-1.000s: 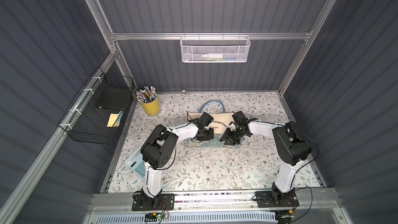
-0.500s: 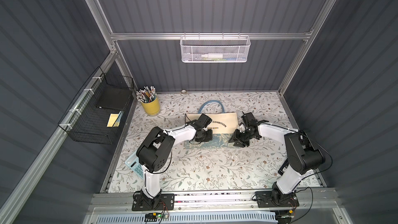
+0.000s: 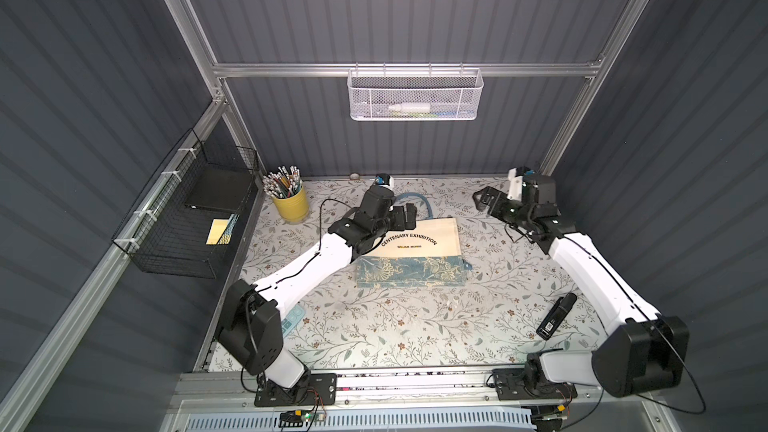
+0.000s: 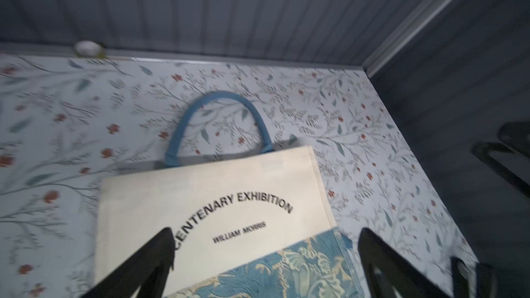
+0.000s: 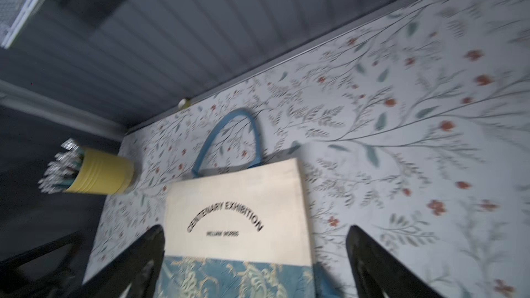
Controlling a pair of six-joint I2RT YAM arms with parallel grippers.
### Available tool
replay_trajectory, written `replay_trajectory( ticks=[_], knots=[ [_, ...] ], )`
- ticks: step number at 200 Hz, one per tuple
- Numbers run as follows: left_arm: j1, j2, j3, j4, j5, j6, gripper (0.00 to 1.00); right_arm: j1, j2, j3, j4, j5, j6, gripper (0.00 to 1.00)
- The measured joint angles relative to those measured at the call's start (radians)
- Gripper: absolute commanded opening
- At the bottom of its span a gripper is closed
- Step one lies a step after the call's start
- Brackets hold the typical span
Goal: Put away the canvas bag
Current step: Reset both arms
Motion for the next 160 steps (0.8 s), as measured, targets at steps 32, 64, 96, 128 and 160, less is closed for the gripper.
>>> replay_trajectory(
  ticks=[32,64,96,128,160],
  knots=[
    [0.072,-0.140,-0.308,0.225,-0.460,0.039,1.00,-0.039,-0.181,-0.387,0.401,0.266,-0.199,0.99],
    [0.216,-0.142,-0.559,0.281,-0.772,0.009,1.00,-0.113,-0.132,-0.761,0.820,0.324,-0.276,0.99],
    [0.314,0.045,-0.460,0.073,-0.972,-0.240,1.00,-0.146,0.035,-0.793,1.009,0.306,-0.301,0.99],
    [0.337,0.161,-0.500,0.038,-1.064,-0.383,0.99,-0.187,0.109,-0.838,1.226,0.235,-0.301,0.99],
    [0.358,0.134,-0.760,0.485,-0.966,-0.137,1.00,-0.204,0.132,-0.894,1.342,0.146,-0.317,0.99]
  ],
)
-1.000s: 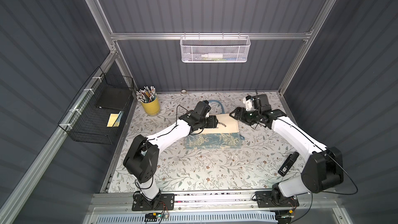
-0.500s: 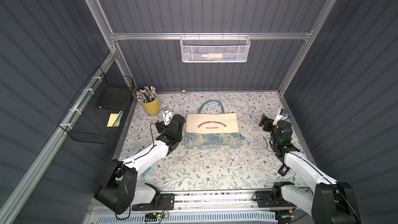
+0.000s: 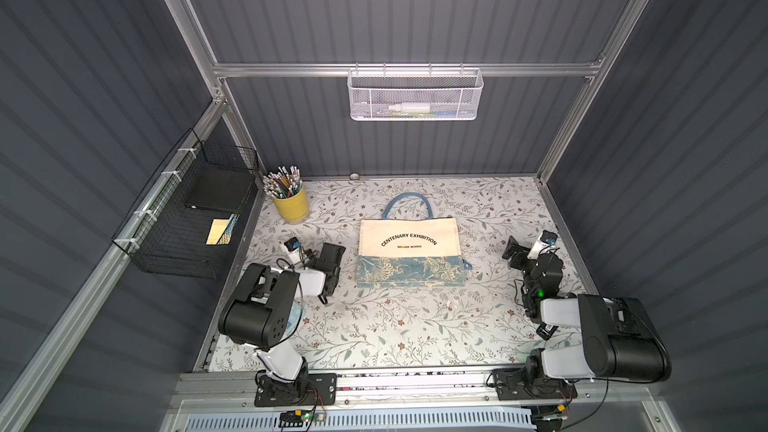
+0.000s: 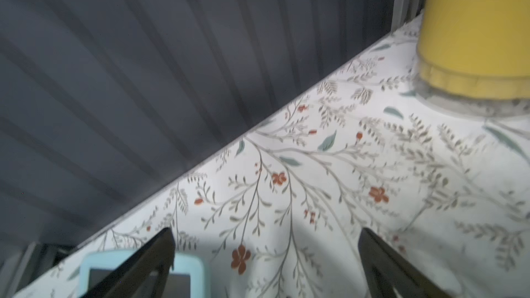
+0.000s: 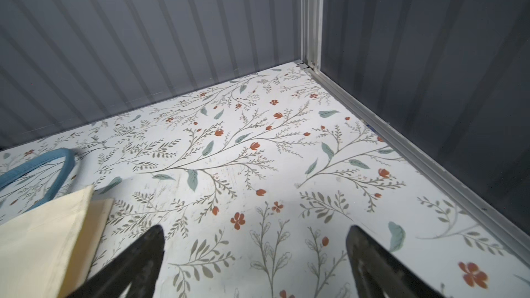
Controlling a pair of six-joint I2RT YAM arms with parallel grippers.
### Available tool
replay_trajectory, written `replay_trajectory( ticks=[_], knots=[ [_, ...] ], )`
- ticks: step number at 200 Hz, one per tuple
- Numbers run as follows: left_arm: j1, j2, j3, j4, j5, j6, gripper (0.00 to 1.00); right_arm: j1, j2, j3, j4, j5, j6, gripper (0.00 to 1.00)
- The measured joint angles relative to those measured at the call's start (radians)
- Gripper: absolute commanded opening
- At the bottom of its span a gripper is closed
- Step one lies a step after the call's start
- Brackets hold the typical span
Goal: Put away the canvas bag
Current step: Reset both arms
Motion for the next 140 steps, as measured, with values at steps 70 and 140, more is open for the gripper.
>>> replay_trajectory(
  ticks=[70,140],
  knots=[
    [0.109,0.022,-0.185,0.704,0.692,0.468,1.00,0.000,0.090,-0.033,0.177,-0.084,-0.020,0.99],
    [0.157,0.032,-0.185,0.761,0.956,0.530,1.00,0.012,0.087,-0.010,0.165,-0.083,-0.030,0.99]
  ],
)
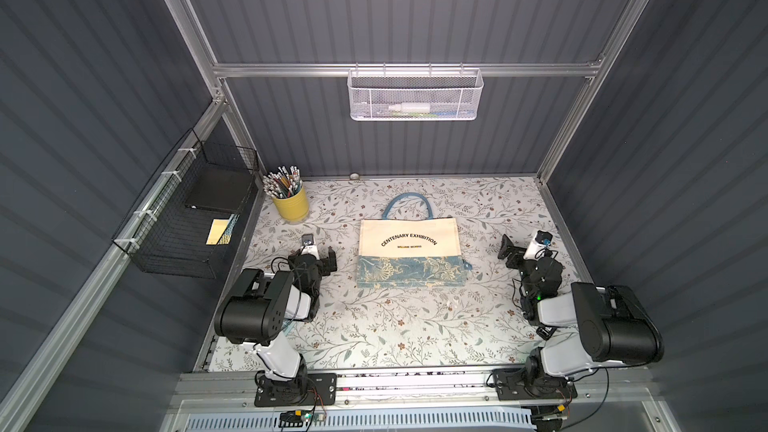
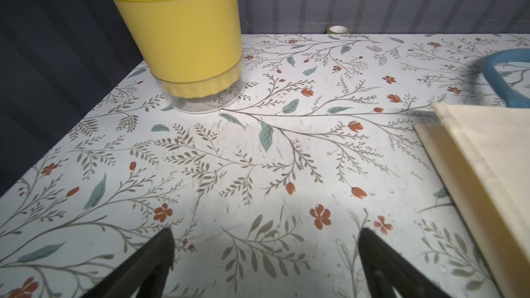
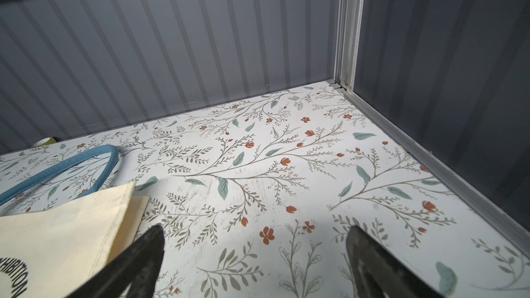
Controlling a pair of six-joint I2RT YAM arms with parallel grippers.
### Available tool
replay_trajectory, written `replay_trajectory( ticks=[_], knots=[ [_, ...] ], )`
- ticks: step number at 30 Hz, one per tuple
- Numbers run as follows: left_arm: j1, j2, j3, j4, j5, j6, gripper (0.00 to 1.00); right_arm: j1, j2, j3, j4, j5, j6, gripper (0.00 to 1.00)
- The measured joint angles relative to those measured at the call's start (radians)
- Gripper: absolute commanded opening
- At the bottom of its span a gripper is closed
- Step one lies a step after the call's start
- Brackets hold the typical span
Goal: Put away the canvas bag
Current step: Reset both arms
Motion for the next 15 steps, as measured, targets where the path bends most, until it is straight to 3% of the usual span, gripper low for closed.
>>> replay_trajectory(
  ticks=[15],
  knots=[
    [0.002,0.000,0.002,-0.001,0.029,0.000,1.00,0.040,0.000,0.036,-0.064,0.027,-0.046,0.99]
  ],
)
